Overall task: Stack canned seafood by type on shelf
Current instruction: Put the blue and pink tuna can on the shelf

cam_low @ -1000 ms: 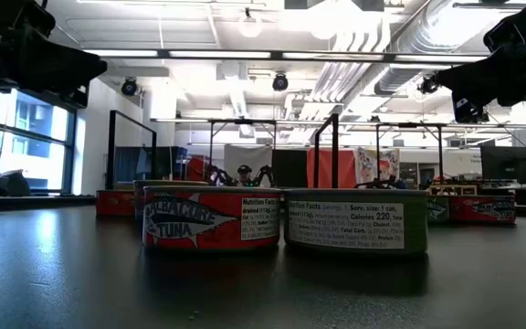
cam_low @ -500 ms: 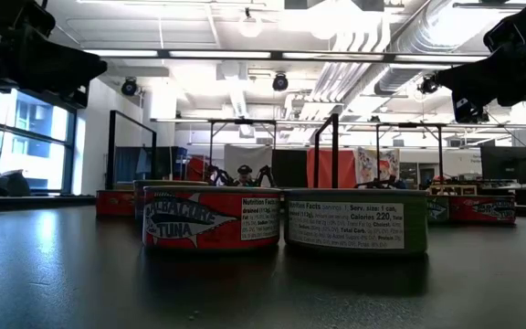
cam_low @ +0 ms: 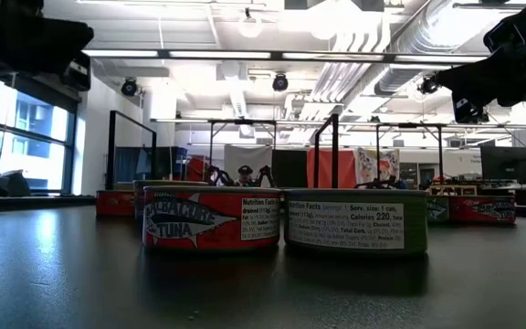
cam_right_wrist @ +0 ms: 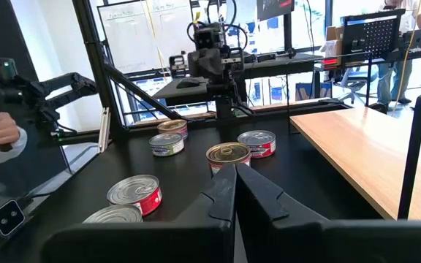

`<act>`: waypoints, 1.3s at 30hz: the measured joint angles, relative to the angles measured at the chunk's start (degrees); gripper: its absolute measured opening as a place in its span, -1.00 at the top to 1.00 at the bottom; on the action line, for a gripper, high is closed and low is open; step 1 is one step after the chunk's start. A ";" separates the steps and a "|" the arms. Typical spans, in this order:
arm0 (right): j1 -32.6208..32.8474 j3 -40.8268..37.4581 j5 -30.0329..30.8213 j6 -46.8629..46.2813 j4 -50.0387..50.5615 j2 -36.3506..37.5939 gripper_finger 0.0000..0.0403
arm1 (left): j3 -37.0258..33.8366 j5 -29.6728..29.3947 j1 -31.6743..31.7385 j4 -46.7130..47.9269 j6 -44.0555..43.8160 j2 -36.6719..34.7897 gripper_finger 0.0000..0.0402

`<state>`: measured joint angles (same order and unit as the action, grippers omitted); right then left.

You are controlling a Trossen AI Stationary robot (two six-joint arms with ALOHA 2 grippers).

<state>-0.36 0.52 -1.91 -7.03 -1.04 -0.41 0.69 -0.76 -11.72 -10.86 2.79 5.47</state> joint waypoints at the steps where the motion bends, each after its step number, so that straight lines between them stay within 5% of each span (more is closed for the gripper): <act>1: 0.00 0.02 0.00 0.00 0.00 -0.02 1.00 | 0.00 -0.68 -0.78 -0.53 2.22 1.75 0.97; 9: -0.01 0.01 0.00 -0.01 0.00 0.00 1.00 | 1.97 -12.22 -8.15 -10.21 6.31 23.96 1.00; 20: -0.02 0.02 0.00 0.00 0.00 0.00 1.00 | 17.30 -30.89 -18.69 -9.80 7.91 58.02 0.95; 32: 0.00 0.01 0.00 -0.01 0.00 0.00 1.00 | 25.50 -36.02 -14.20 -9.26 6.29 78.59 0.21; 39: -0.01 0.00 0.00 0.00 0.00 0.00 1.00 | 28.66 -36.17 -11.84 -6.43 7.86 84.69 0.20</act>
<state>-0.37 0.52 -1.91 -7.03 -1.04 -0.40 29.35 -36.93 -23.56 -17.29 10.65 90.16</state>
